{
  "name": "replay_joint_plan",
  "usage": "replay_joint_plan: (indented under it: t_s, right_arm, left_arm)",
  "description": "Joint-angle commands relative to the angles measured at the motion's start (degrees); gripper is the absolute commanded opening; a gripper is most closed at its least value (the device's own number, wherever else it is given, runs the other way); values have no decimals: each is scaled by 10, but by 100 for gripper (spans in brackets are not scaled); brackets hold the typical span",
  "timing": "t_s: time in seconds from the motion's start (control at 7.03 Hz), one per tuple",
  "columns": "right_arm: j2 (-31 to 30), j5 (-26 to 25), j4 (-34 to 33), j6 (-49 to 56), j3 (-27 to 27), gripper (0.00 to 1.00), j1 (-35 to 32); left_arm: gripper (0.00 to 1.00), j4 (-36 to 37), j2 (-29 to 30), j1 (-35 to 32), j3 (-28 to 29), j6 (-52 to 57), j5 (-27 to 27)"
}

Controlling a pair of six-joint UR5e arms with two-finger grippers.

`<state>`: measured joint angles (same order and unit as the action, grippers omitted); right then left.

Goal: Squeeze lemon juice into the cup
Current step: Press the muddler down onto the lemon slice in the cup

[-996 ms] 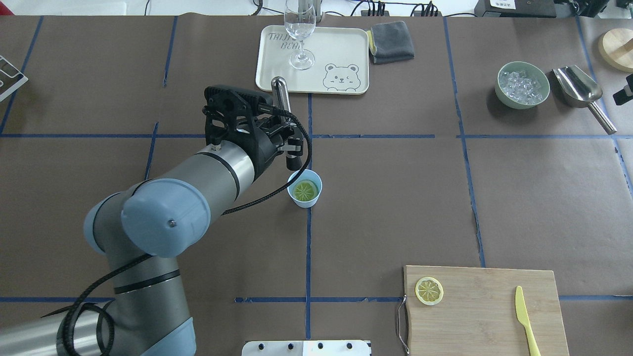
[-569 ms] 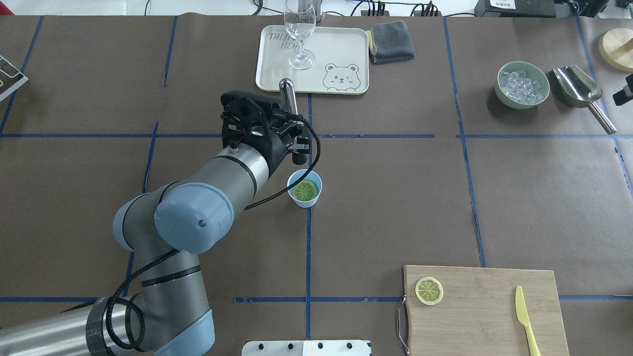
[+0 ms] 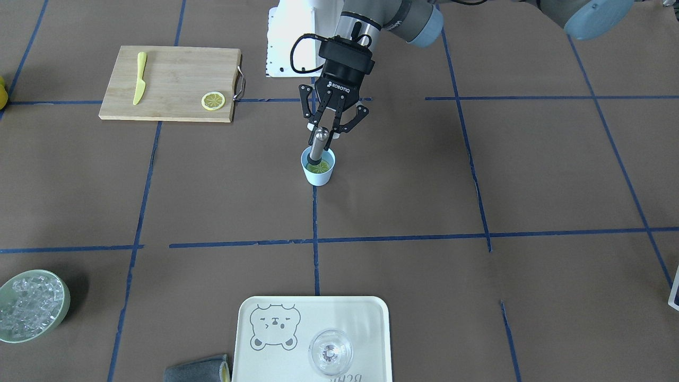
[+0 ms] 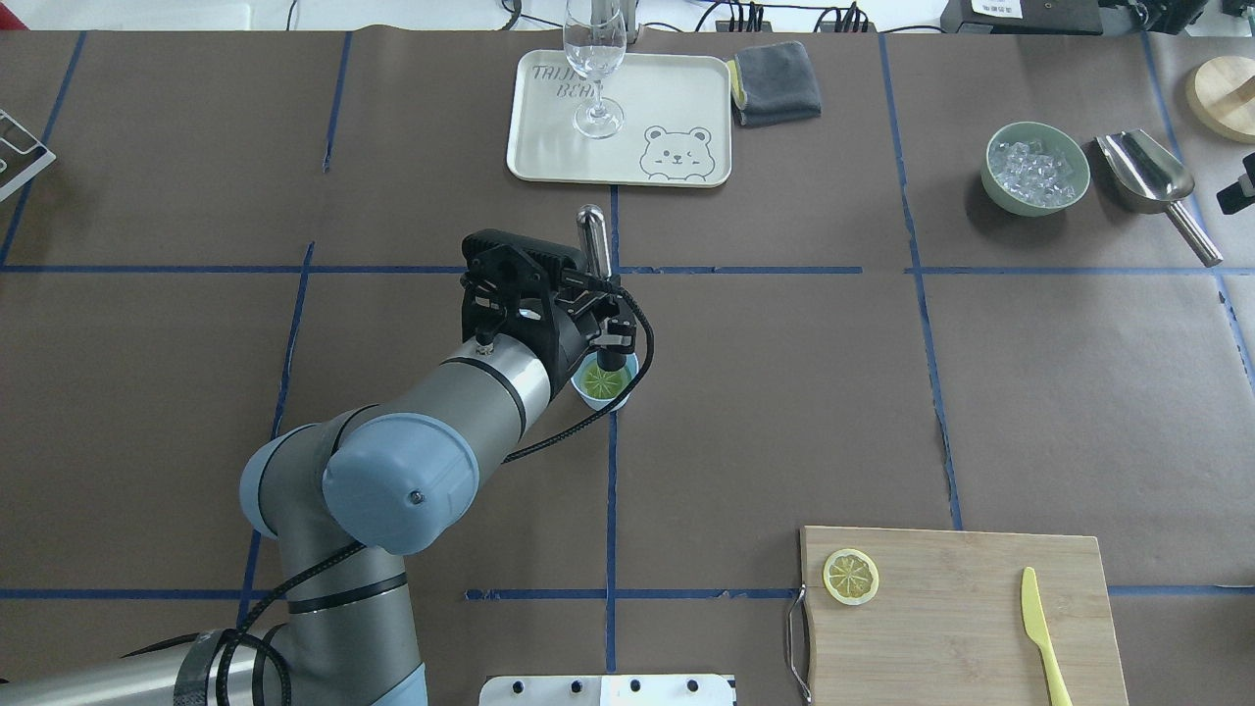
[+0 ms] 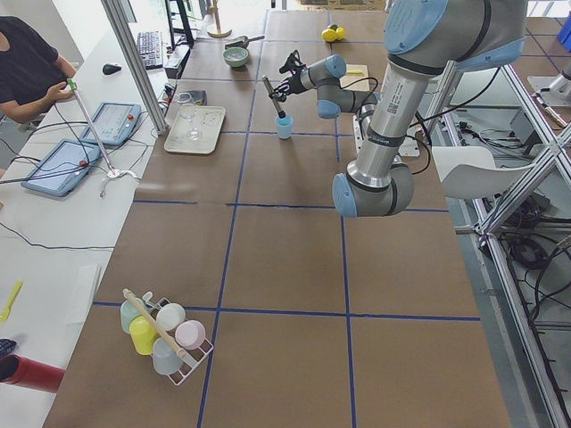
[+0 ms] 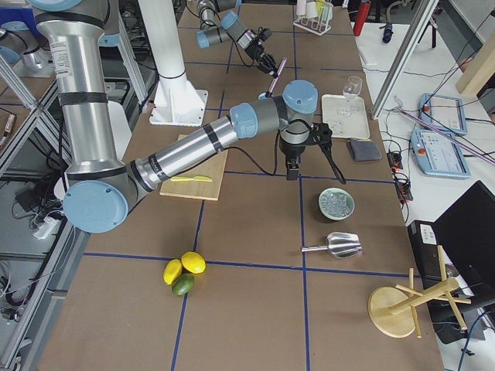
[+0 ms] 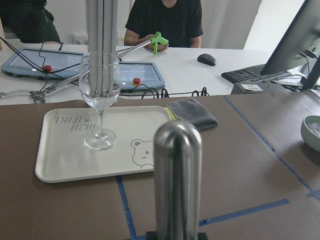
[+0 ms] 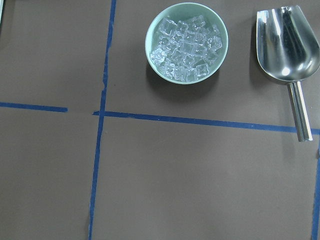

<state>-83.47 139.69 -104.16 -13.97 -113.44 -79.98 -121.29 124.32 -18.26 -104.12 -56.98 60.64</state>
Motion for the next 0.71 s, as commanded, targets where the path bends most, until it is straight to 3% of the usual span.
replay_joint_plan:
  t_s: [0.0, 0.57]
  right_arm:
    - [-2, 0, 0, 1, 1, 100, 0]
    - [-1, -1, 3, 1, 2, 100, 0]
  left_arm:
    - [0, 0, -1, 3, -3, -1, -1]
    - [0, -10, -3, 5, 11, 1, 1]
